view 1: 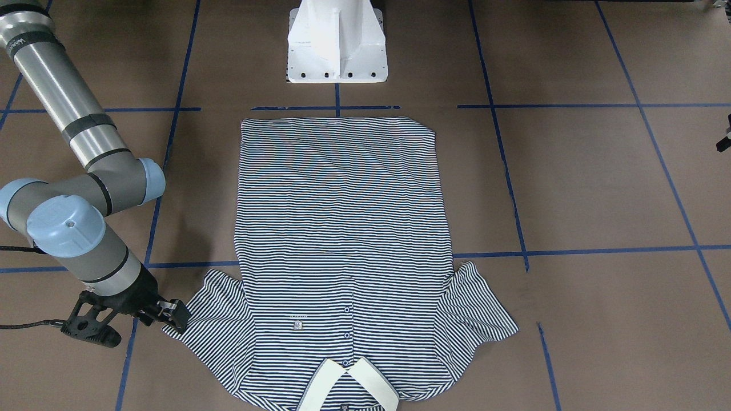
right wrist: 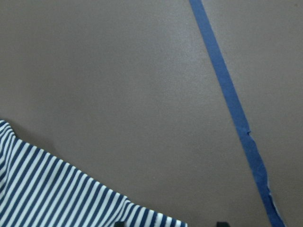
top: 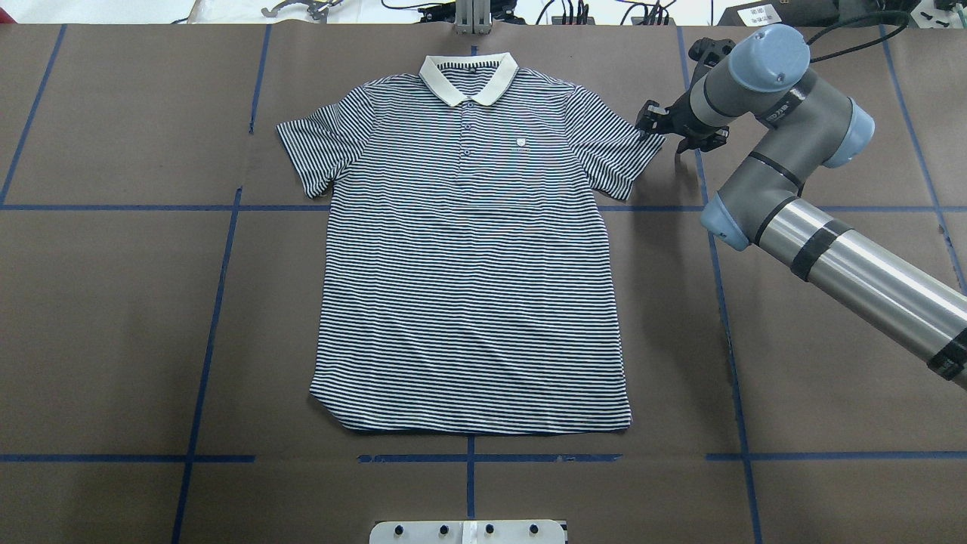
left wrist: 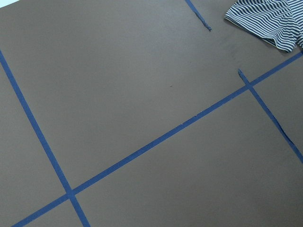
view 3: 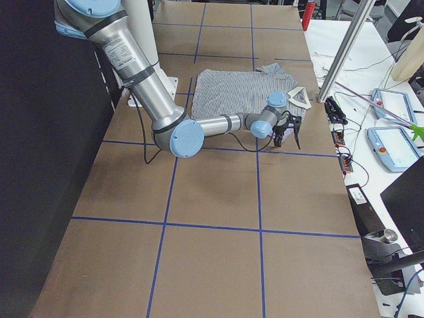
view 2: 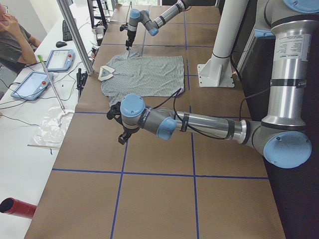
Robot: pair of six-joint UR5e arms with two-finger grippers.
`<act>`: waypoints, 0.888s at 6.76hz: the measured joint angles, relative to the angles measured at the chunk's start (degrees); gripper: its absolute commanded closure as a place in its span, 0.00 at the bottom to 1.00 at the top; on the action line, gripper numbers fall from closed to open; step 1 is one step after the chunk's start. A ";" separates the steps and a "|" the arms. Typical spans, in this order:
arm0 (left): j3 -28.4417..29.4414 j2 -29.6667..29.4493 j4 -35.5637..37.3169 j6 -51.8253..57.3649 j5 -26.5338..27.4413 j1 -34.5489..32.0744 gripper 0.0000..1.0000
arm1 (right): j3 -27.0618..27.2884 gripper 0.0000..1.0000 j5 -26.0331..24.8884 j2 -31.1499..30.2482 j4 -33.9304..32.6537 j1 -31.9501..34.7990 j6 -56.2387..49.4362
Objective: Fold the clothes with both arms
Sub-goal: 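Move the right gripper over the shirt shoulder near the collar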
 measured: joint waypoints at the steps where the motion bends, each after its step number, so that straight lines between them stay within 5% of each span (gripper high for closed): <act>1: 0.07 0.14 -0.08 0.02 0.00 0.00 0.00 | -0.69 0.99 -0.39 0.64 0.00 -0.11 -0.35; 6: 0.32 0.27 -0.86 0.03 -0.51 0.03 0.00 | 3.17 1.00 -0.66 0.91 0.13 -0.67 -3.35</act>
